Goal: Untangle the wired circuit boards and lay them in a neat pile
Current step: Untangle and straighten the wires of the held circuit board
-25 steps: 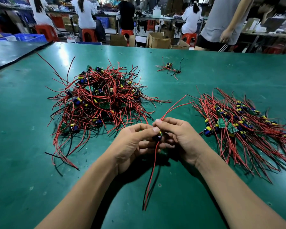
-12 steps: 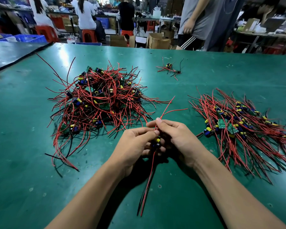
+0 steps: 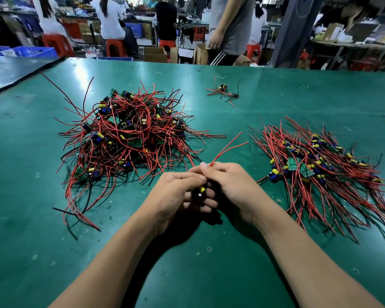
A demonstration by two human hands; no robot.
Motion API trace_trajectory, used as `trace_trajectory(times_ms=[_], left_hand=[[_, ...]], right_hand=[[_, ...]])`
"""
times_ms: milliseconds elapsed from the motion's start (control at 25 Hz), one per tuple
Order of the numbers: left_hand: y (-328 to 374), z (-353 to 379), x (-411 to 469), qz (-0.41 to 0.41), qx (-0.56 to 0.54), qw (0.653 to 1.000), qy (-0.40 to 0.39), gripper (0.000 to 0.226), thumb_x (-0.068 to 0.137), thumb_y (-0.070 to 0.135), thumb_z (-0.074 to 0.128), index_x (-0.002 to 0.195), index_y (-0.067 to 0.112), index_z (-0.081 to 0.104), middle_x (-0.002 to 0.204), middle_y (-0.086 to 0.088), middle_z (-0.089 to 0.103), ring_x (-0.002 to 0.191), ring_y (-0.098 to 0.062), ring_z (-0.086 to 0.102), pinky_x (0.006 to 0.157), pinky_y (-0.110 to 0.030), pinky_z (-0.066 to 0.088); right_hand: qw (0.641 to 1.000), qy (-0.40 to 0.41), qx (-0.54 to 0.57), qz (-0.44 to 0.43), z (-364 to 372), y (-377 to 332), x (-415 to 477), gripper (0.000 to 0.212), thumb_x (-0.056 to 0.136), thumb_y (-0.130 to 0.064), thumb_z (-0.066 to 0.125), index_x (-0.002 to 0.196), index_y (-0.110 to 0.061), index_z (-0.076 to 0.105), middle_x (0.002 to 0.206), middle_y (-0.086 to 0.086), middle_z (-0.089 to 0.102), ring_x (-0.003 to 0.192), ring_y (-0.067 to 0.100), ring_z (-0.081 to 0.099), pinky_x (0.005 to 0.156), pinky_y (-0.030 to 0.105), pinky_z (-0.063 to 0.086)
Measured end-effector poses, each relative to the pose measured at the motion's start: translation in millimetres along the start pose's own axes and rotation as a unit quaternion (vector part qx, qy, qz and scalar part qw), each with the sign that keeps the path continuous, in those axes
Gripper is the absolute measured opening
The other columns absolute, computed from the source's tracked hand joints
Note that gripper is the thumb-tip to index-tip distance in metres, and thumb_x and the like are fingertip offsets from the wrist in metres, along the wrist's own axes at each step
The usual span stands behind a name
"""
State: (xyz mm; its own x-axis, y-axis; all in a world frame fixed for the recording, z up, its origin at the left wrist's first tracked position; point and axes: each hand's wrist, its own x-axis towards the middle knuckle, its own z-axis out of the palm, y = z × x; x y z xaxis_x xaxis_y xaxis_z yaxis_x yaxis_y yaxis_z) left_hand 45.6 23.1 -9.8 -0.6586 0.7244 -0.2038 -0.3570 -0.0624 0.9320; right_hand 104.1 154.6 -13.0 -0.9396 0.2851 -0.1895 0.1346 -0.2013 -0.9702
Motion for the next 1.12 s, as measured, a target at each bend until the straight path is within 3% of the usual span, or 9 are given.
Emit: trace_trajectory(times_ms=[80,280,480,560,680,760,960,1120], left_hand=[[1.7,-0.8,-0.8,-0.005,-0.018,1.0,-0.008,0.024,0.091,0.007,0.059,0.073,0.006,0.074,0.071,-0.021,0.067,0.054,-0.026,0.064,0.053,-0.029,0.057],[2.7,3.0,-4.4,-0.023,-0.032,0.999,-0.024,0.018,0.09,0.005,0.06,0.074,0.002,0.07,0.069,-0.021,0.065,0.052,-0.026,0.063,0.051,-0.026,0.054],[0.7,4.9,-2.8,-0.023,0.002,0.999,-0.028,0.018,0.09,0.002,0.059,0.074,0.004,0.068,0.069,-0.021,0.064,0.053,-0.028,0.064,0.049,-0.026,0.054],[-1.4,5.6,-2.4,-0.016,0.004,1.0,-0.022,0.017,0.091,0.002,0.057,0.077,0.002,0.067,0.069,-0.022,0.064,0.051,-0.027,0.062,0.047,-0.026,0.053],[-2.4,4.6,-0.8,0.002,0.003,1.0,0.0,0.018,0.095,0.005,0.053,0.087,-0.007,0.065,0.068,-0.023,0.064,0.047,-0.024,0.06,0.043,-0.024,0.051],[-3.0,4.9,0.1,0.012,0.01,1.0,0.004,0.02,0.096,0.005,0.051,0.092,-0.009,0.064,0.065,-0.02,0.063,0.045,-0.022,0.058,0.042,-0.023,0.049],[-1.1,5.4,-5.2,0.015,0.055,0.998,-0.014,0.02,0.092,0.003,0.057,0.074,0.001,0.066,0.059,-0.015,0.062,0.043,-0.021,0.058,0.041,-0.022,0.047],[0.7,4.7,-7.6,0.011,0.073,0.997,-0.038,0.023,0.092,0.004,0.058,0.071,0.003,0.067,0.06,-0.015,0.063,0.044,-0.022,0.059,0.042,-0.023,0.047]], right_hand=[[0.999,0.024,-0.03,-0.023,-1.2,1.0,2.7,0.03,0.102,-0.031,0.057,0.097,-0.008,0.076,0.068,0.013,0.052,0.053,0.017,0.041,0.053,0.027,0.036],[0.99,0.111,-0.03,-0.077,-12.3,-2.7,9.0,0.031,0.104,-0.029,0.053,0.092,-0.01,0.074,0.055,0.0,0.025,0.046,0.01,0.022,0.039,0.018,0.025],[0.982,0.179,0.027,-0.062,-12.4,-1.5,12.6,0.037,0.104,-0.033,0.053,0.088,-0.007,0.073,0.054,-0.006,0.026,0.042,0.007,0.022,0.036,0.017,0.022],[0.987,0.151,0.033,-0.043,-6.9,1.3,9.0,0.041,0.101,-0.041,0.055,0.087,-0.009,0.076,0.05,-0.008,0.033,0.039,0.006,0.026,0.036,0.018,0.024],[1.0,0.02,0.018,-0.003,4.6,5.2,0.9,0.04,0.099,-0.046,0.058,0.094,-0.011,0.076,0.044,-0.003,0.047,0.033,0.009,0.036,0.036,0.017,0.031],[1.0,-0.008,-0.019,0.006,4.9,4.5,-1.3,0.042,0.1,-0.046,0.055,0.097,-0.009,0.074,0.043,-0.002,0.05,0.031,0.01,0.04,0.037,0.017,0.03],[0.987,0.136,-0.079,-0.013,-15.3,-2.4,4.5,0.044,0.1,-0.047,0.055,0.085,-0.013,0.077,0.048,-0.006,0.026,0.033,0.004,0.026,0.036,0.014,0.021],[0.978,0.192,-0.062,-0.053,-24.3,-2.3,9.5,0.041,0.101,-0.042,0.057,0.084,-0.01,0.075,0.048,-0.007,0.022,0.034,0.005,0.021,0.035,0.015,0.02]])
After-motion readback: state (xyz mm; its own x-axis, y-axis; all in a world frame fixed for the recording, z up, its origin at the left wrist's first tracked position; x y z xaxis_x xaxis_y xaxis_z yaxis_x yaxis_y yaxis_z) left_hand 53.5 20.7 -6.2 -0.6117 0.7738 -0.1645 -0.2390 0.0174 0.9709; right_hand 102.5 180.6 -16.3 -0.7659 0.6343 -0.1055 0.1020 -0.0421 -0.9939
